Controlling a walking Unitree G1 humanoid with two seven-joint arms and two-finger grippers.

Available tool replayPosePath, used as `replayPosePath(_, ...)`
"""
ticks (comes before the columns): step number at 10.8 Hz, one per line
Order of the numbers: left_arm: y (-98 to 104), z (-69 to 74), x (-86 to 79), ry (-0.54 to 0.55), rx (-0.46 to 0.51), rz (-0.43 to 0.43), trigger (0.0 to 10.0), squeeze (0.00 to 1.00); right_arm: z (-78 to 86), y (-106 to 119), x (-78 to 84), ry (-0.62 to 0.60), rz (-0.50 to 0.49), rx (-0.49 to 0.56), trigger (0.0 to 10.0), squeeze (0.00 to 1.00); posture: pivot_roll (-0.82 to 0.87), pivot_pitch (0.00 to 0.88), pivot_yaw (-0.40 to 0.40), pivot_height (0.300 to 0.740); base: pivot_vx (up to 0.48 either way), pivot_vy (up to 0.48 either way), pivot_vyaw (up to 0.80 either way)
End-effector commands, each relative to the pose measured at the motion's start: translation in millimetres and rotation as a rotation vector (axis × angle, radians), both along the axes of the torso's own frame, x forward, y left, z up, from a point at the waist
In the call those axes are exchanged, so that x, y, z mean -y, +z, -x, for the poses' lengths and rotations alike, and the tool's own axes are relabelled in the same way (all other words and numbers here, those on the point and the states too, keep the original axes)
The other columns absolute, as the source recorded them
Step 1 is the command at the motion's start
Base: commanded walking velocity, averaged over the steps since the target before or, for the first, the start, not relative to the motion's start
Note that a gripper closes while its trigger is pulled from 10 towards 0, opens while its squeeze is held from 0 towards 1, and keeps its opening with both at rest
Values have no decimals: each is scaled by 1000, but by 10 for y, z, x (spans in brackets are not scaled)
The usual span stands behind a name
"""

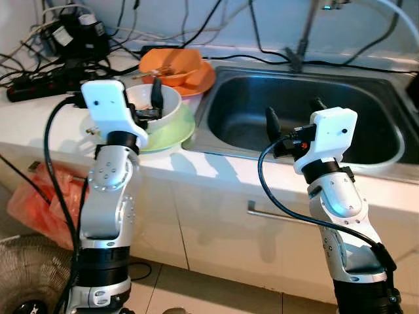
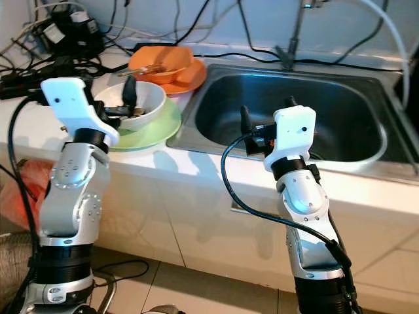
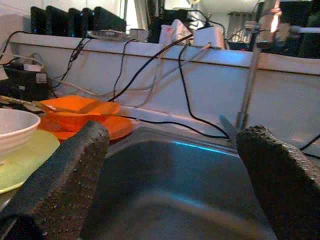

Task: Kitchen organization

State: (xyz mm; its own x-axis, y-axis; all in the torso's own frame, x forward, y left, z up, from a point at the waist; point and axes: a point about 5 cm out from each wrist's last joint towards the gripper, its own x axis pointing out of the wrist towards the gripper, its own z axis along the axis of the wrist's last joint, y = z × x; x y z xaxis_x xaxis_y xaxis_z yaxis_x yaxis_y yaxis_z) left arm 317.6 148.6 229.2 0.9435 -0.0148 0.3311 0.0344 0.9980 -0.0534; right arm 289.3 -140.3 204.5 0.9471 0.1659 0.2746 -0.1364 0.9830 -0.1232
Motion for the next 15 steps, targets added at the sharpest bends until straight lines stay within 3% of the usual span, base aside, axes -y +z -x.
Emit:
replayPosePath(1,1,-4,22,4,4,-10,10000,0,9,19,26,-5,2,10,10000,0,91,0,49,740,0,0,0)
replayPosePath(4,-60,-20,5,18,-32,-7,10000,0,-21,-39,-26,40,-40,-75,10000,0,90,0,48,740,0,0,0)
replayPosePath(11,-277,39,-99,79,-134,-9,10000,0,-14,-122,-110,202,37,-168,10000,0,104,0,46,740,0,0,0)
replayPosePath(15,-290,67,-107,74,-150,-13,10000,0,51,-101,-205,404,60,-196,10000,0,115,0,48,740,0,0,0)
